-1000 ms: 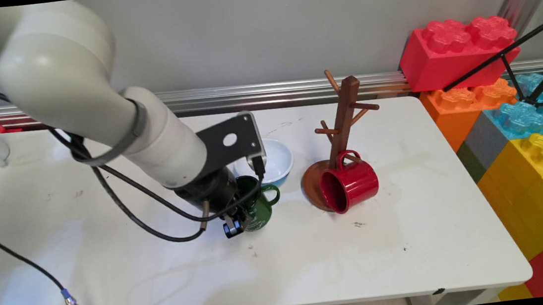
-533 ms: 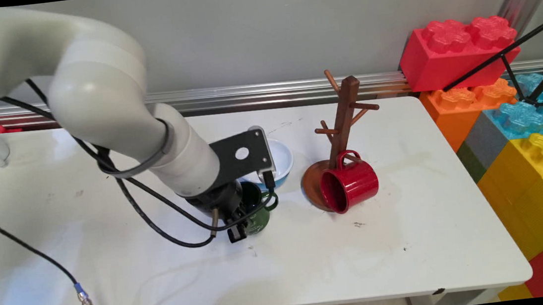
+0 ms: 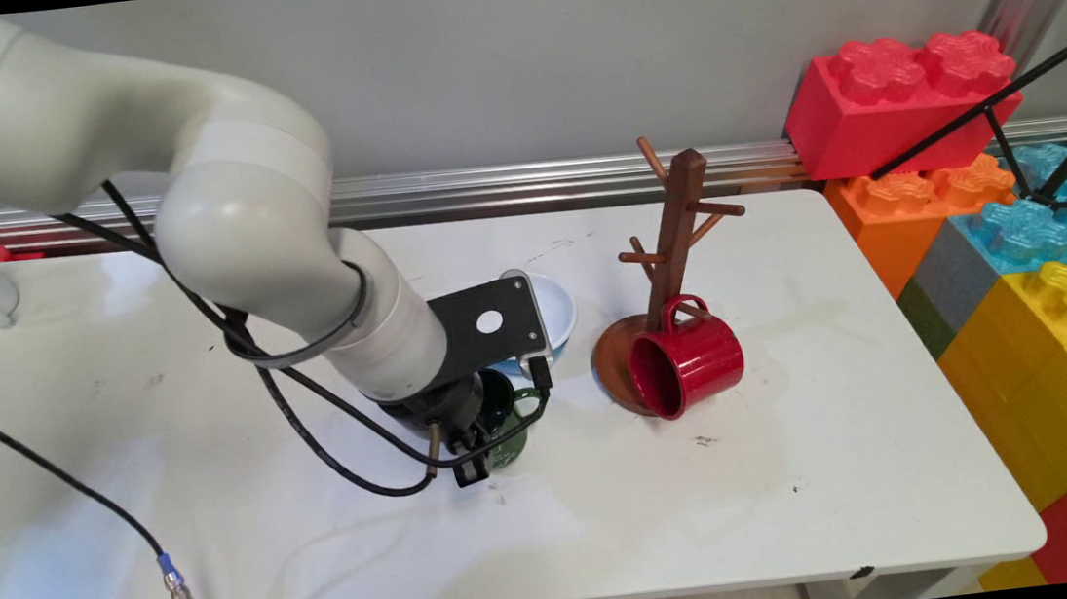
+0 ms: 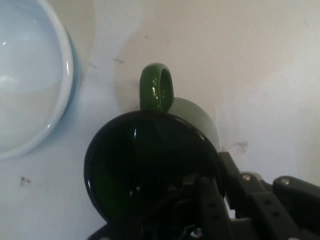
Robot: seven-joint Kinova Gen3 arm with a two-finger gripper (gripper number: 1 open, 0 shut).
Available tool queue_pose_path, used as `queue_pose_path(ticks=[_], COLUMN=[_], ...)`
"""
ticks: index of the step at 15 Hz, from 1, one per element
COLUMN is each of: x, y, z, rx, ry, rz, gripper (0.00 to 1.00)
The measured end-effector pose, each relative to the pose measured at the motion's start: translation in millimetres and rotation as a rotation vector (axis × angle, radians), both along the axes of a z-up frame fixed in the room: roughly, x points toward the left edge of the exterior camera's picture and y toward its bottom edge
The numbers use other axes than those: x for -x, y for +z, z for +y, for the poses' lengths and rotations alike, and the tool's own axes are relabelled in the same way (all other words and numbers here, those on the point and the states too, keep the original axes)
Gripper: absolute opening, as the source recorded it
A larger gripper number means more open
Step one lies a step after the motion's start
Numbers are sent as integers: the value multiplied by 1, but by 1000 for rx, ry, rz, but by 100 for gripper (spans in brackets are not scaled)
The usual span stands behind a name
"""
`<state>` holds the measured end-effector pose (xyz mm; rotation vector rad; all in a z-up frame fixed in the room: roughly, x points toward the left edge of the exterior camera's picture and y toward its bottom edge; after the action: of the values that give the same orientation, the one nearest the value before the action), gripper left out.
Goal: Place the picked object on the table
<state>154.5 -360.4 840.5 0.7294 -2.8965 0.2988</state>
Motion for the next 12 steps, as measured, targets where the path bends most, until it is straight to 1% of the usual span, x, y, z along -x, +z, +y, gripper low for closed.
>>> queue_pose_path(ticks=[8, 9, 12], x=[3, 3, 4], y=[-11, -11, -13], z=[-3, -3, -5], rx=[-3, -3, -3], ry=[-1, -2, -1], rz=[-11, -12, -10], gripper=[0, 100, 100])
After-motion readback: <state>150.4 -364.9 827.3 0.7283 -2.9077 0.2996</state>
